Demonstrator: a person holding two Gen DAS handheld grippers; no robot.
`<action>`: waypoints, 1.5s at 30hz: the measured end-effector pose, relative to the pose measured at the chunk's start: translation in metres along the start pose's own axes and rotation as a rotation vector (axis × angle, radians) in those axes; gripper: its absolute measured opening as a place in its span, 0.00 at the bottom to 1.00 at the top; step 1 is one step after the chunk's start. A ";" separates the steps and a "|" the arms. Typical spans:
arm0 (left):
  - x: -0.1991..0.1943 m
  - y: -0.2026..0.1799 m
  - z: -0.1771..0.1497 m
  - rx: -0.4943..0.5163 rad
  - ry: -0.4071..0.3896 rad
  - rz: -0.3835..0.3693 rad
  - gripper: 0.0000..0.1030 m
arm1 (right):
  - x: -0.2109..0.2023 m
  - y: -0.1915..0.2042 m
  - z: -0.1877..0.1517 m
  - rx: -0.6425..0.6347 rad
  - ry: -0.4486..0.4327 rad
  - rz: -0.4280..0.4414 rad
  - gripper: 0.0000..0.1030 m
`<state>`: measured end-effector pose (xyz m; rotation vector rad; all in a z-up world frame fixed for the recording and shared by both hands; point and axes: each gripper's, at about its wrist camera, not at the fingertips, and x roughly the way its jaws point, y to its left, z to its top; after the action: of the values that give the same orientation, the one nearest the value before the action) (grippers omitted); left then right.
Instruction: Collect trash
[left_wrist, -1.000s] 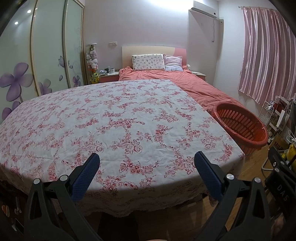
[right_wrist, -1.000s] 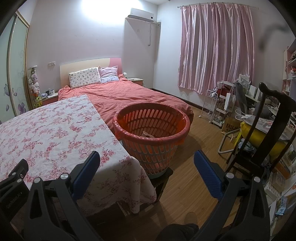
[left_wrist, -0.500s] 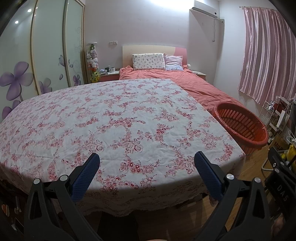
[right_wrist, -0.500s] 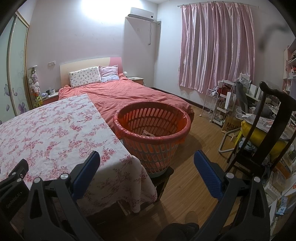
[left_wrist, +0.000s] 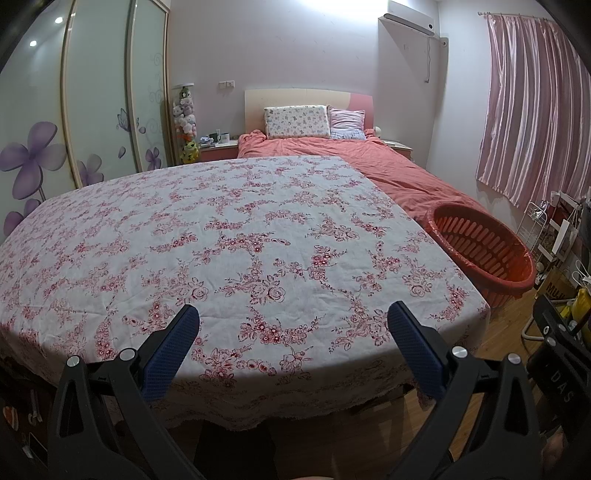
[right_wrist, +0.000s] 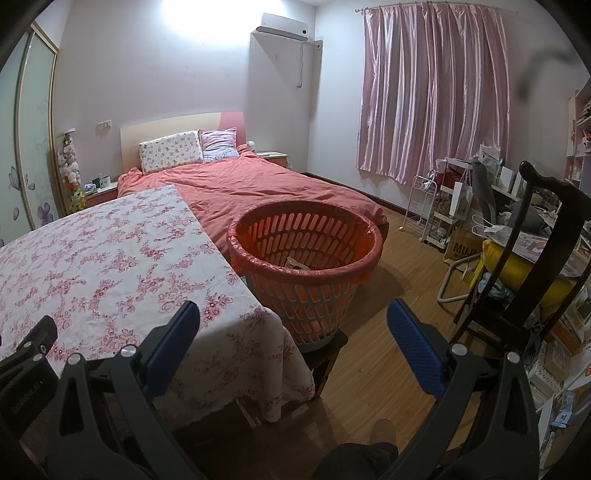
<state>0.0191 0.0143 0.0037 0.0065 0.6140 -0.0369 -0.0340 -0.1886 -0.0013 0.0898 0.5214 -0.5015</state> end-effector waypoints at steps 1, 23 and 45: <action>0.000 0.000 0.000 0.000 0.000 0.000 0.98 | 0.000 0.000 0.000 0.000 0.000 0.000 0.96; 0.000 -0.001 -0.003 0.000 0.003 0.000 0.98 | 0.001 0.000 0.002 -0.001 0.004 0.007 0.96; 0.001 -0.002 -0.003 -0.001 0.006 0.001 0.98 | 0.002 -0.002 0.003 0.000 0.006 0.007 0.96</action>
<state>0.0179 0.0124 0.0010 0.0059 0.6199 -0.0360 -0.0322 -0.1915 0.0006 0.0931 0.5264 -0.4941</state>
